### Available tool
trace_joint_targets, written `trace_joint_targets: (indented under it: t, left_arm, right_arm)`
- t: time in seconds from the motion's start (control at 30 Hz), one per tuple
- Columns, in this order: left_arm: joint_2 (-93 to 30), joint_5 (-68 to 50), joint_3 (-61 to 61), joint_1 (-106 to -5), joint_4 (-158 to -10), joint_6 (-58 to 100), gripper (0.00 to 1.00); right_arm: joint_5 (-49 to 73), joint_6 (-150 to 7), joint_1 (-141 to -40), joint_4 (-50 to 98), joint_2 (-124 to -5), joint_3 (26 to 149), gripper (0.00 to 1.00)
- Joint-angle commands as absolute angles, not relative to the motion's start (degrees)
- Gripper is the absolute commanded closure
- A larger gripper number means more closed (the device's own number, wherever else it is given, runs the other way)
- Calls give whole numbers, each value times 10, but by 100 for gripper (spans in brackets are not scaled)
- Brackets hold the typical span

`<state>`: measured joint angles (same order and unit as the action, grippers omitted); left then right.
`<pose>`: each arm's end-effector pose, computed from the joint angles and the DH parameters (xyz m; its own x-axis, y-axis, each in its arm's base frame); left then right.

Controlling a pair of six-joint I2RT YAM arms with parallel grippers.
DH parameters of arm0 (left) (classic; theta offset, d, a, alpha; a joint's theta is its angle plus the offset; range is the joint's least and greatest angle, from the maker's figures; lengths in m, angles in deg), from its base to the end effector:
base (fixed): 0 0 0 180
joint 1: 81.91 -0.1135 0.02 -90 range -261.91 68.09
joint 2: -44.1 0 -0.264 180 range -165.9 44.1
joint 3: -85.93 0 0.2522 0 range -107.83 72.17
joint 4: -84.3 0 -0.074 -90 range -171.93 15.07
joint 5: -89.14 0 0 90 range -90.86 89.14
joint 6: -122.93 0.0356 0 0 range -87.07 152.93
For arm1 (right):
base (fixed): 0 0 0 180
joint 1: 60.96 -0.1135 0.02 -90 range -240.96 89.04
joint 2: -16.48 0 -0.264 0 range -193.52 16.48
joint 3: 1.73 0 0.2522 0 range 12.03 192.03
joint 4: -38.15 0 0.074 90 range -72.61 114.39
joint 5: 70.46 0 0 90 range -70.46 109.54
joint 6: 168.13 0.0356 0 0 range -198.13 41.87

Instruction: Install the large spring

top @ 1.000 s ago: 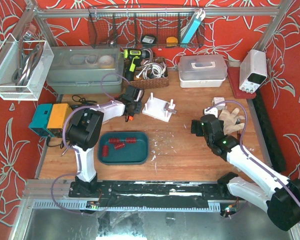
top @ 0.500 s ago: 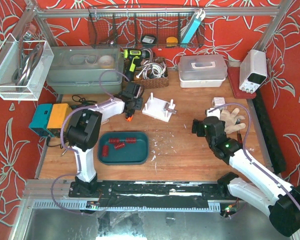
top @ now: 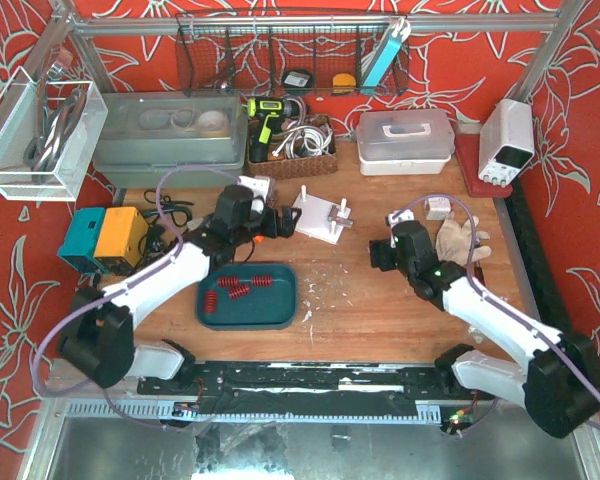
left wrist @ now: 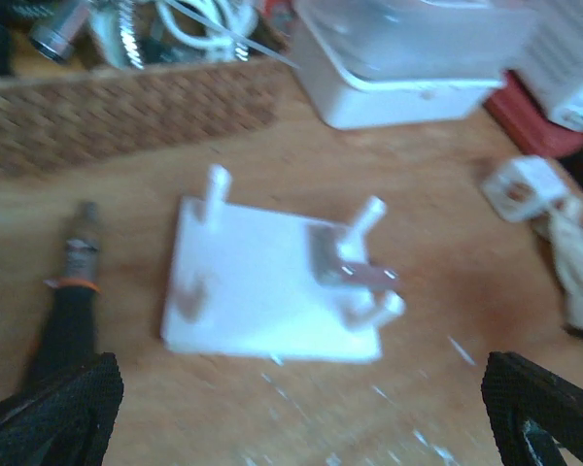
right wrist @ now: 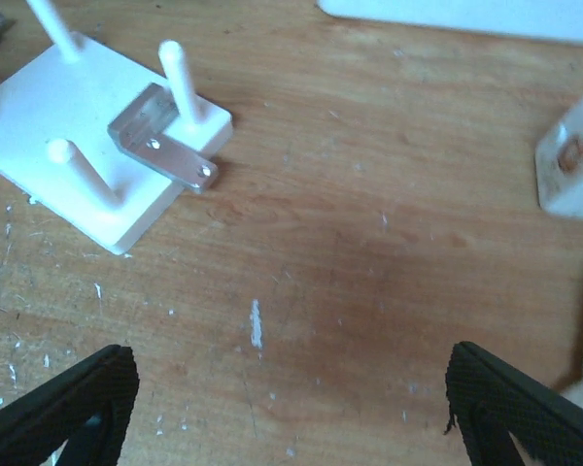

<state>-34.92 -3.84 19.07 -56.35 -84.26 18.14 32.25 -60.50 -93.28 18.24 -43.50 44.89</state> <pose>0.2849 -0.1383 0.2757 -0.4702 -0.0577 -0.8807 0.3660 0.8953 -0.2540 0.1937 0.1132 0.2242 -0.5527 -0.0001 -0.8334 -0.2085 0.9682 0.1382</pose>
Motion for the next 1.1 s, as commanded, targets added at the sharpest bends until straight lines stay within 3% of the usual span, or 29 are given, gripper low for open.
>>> trace_joint_targets:
  t: [0.0, 0.33, 0.67, 0.9, 1.07]
  left_arm:
    - [-263, -121, 284, -540, -929, 130, 0]
    - [-99, -70, 480, -511, -1061, 113, 0]
    - [-59, -61, 545, -496, -1113, 141, 0]
    - [-45, -48, 543, -495, -1103, 152, 0]
    - [-44, -19, 539, -495, -1087, 158, 0]
  right_arm:
    - [281, -703, -936, 169, -490, 516, 12]
    - [62, -885, -847, 133, -677, 660, 31]
    - [38, -1066, -836, 65, -819, 774, 45]
    - [29, -1100, -839, 62, -894, 839, 55]
    - [6, -1115, -844, 52, -918, 856, 54]
